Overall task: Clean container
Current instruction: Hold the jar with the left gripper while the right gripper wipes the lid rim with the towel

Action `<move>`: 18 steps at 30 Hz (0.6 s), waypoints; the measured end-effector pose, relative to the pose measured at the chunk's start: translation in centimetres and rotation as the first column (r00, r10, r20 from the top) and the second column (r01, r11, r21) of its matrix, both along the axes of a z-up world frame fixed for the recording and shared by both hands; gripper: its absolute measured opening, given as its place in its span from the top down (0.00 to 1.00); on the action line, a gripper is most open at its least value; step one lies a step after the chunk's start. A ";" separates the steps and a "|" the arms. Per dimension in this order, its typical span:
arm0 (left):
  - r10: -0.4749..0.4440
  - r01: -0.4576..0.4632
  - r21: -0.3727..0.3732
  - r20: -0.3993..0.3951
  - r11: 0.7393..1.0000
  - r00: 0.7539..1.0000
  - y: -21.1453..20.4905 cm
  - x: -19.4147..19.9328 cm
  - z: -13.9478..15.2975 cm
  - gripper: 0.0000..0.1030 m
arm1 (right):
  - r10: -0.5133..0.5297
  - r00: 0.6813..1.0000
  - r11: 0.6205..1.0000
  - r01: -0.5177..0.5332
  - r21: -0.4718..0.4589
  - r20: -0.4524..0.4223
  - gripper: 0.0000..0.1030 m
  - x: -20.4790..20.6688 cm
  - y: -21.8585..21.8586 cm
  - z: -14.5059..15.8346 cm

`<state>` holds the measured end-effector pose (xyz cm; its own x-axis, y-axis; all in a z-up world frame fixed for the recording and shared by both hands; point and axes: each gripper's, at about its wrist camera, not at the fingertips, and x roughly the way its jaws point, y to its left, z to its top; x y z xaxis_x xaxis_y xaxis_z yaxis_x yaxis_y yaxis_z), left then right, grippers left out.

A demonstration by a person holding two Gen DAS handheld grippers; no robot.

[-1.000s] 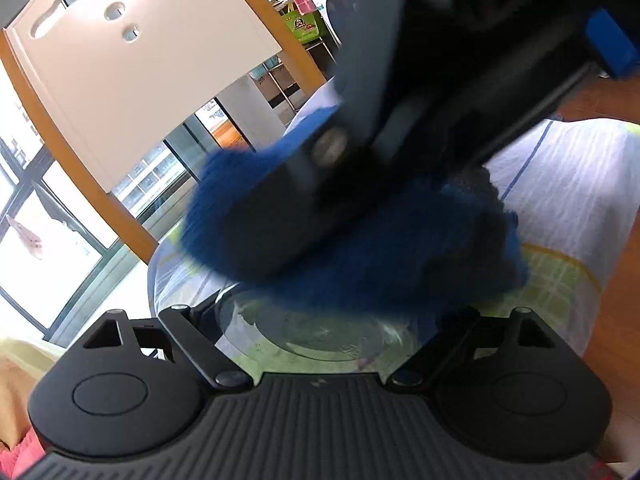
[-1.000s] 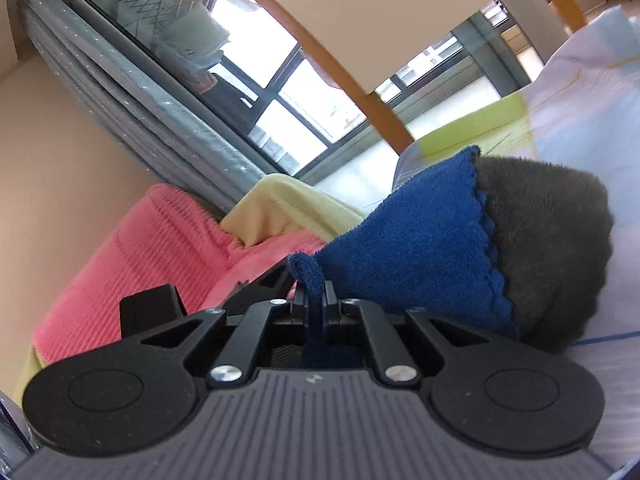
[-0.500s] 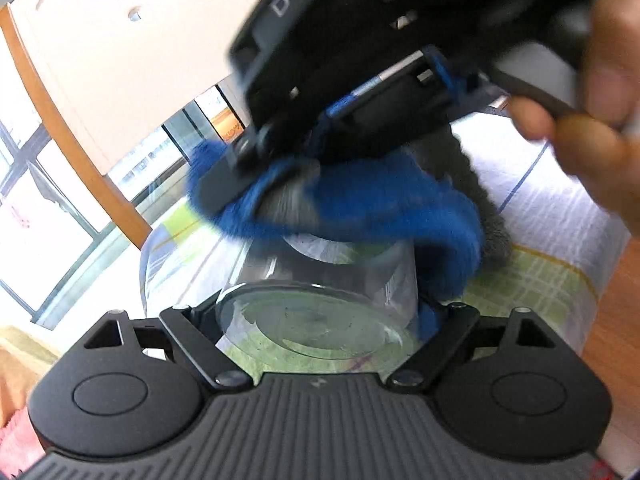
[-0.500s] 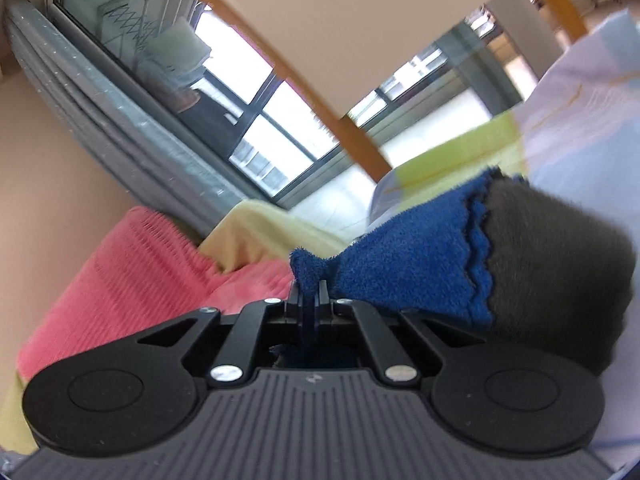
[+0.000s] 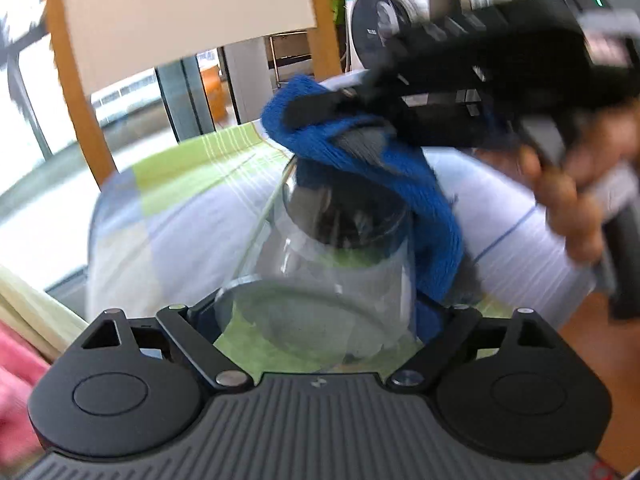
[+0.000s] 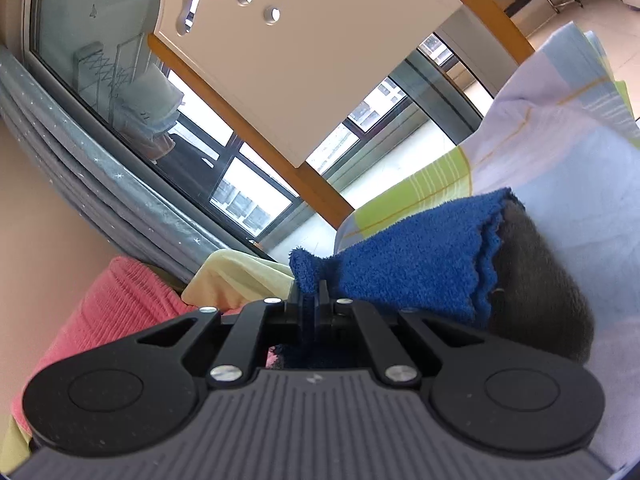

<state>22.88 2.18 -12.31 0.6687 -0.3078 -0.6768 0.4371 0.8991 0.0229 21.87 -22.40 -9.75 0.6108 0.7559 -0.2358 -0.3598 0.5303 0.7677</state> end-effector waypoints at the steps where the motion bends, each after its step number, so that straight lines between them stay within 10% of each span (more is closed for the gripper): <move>1: 0.002 -0.002 -0.021 -0.005 1.000 1.000 0.2 0.2 0.1 0.12 | -0.004 1.000 1.000 0.004 -0.005 -0.002 1.00 0.0 0.0 0.1; 5: -0.035 0.019 0.137 0.119 0.990 0.992 -2.6 -1.1 -0.7 0.11 | -0.017 1.000 0.998 0.017 -0.058 -0.004 0.98 -0.8 0.1 1.3; 9: -0.120 0.009 0.404 0.250 0.915 0.961 -6.6 -6.4 0.0 0.11 | 0.078 0.997 0.990 -0.075 -0.115 0.019 0.95 -3.1 0.9 2.7; 18: -0.123 0.010 0.417 0.245 0.909 0.962 -6.7 -5.5 -0.3 0.13 | 0.251 0.968 0.968 -0.251 -0.026 -0.007 0.98 -5.2 4.4 0.7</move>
